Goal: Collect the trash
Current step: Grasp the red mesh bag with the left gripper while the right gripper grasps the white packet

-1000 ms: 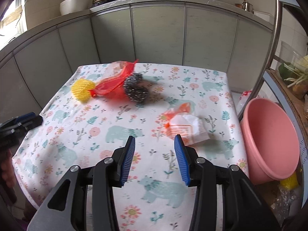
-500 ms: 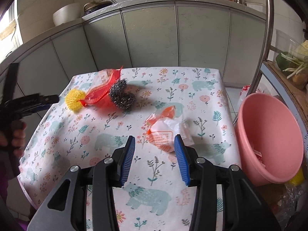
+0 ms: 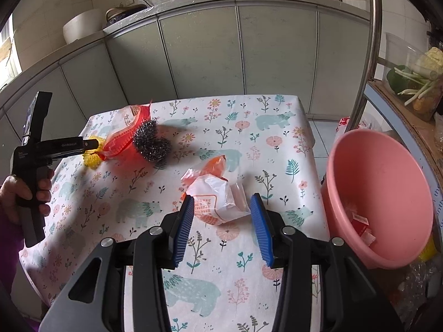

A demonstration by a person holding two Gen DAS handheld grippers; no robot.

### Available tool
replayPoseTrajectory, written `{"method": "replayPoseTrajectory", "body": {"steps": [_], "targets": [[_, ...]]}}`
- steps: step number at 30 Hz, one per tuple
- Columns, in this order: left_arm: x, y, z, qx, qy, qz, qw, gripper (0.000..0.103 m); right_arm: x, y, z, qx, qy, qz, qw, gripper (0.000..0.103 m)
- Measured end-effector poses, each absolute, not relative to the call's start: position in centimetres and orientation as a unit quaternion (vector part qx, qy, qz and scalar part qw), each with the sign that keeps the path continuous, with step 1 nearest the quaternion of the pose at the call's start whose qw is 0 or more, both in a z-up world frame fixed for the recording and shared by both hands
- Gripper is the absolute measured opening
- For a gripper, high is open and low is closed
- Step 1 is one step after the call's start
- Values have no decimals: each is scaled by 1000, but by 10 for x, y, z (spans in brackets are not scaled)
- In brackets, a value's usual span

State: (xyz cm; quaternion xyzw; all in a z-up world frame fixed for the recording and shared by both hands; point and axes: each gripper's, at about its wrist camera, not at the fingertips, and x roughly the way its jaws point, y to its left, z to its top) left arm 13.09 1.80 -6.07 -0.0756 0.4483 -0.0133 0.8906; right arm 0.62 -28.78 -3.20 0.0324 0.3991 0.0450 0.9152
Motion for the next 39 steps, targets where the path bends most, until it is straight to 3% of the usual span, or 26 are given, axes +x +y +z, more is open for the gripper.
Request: {"method": "replayPoseTrajectory", "body": {"steps": [1,3,11,13,15,17,18,30,32,35,39], "targets": [[130,18,-61,-70,446,-13,892,28,7,-287,-32,33,400,45,915,43],[129,20,-62,-71,445,-17,893,3,7,-286,-33,34,401,46,914,43],[116,36,-55,-110,433,-46,894,0,6,-286,-30,34,398,46,916,43],[113,36,-46,-109,426,-53,897,4,7,-285,-29,37,397,47,916,43],[111,33,-36,-115,422,-74,896,23,9,-284,-29,38,397,50,916,45],[111,20,-25,-114,413,-98,898,35,11,-283,-30,41,398,52,915,54],[112,13,-21,-109,410,-111,899,40,13,-284,-30,43,398,53,915,54],[140,-57,-28,20,418,-123,900,42,19,-292,-35,43,410,51,910,55],[145,-59,-33,28,422,-119,898,36,22,-294,-39,46,416,51,907,55],[146,-57,-37,22,428,-118,896,4,25,-294,-42,49,423,57,903,55],[138,-50,-31,7,419,-117,900,0,30,-292,-44,50,426,64,901,55]]}}
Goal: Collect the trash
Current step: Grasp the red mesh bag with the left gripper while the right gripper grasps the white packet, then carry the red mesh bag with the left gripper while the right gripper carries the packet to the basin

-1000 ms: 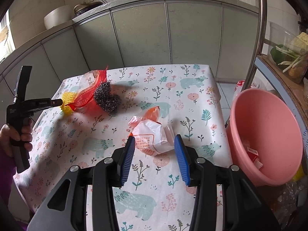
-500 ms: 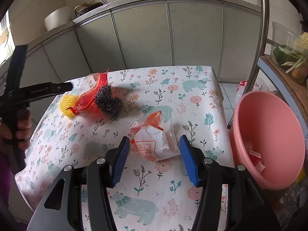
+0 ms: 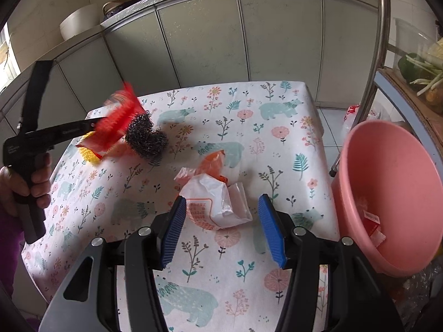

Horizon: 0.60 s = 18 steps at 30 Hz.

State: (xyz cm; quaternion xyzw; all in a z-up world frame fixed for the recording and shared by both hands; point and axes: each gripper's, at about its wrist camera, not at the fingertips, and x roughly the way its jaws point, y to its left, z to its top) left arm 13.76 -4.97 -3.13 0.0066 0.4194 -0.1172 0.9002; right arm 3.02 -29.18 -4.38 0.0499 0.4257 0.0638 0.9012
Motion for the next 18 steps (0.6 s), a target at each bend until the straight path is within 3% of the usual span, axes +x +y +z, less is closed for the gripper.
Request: {"method": "replayPoseTrajectory", "body": {"steps": [7,13,18], "targets": [[102,-38,-4,-11,393,-109,913,0,32,-290,-48,64,431,66,898,55],[72,-29,10,-30,382,-112,917,0,22,-292,-47,70,433,66,896,33],[52,-38,20,-36,377,-122,918,0,5,-295,-33,67,410,73,907,31]]}}
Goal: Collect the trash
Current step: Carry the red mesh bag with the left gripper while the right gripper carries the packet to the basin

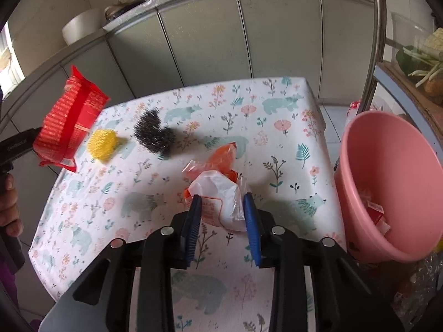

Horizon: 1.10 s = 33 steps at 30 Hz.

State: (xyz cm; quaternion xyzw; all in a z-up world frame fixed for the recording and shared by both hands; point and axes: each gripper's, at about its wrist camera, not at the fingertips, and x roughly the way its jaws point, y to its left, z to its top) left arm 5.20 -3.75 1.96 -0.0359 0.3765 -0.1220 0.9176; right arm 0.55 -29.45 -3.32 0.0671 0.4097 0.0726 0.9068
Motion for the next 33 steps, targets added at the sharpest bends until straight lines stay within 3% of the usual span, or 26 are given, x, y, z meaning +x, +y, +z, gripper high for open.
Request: {"method": "replayPoseTrajectory", "body": {"steps": [10,33], "targets": [[38,-110,32,-12,371,-171,913,0,-22,-342,-2,78,362,20,929,31],[38,-316,17,80,380,-294,873,0,-37,-467,-21,136,354,-116,918,31]]}}
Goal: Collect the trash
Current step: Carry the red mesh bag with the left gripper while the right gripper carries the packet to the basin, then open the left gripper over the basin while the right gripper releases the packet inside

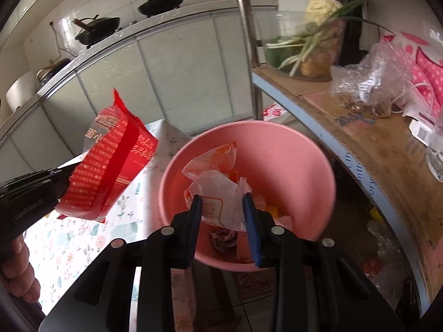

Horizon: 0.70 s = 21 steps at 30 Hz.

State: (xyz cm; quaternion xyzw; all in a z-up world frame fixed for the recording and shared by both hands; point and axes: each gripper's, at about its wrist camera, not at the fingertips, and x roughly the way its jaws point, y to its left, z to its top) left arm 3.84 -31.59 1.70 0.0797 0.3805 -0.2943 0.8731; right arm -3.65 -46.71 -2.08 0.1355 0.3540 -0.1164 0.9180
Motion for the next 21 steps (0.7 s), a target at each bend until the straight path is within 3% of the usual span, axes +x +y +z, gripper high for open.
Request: {"method": "replayPoseTrajectory", "body": {"steps": [21], "targets": [[67,-397,-34,84,417,-332,842,0,-7,-509,-61,152,385,-168,895,31]]}}
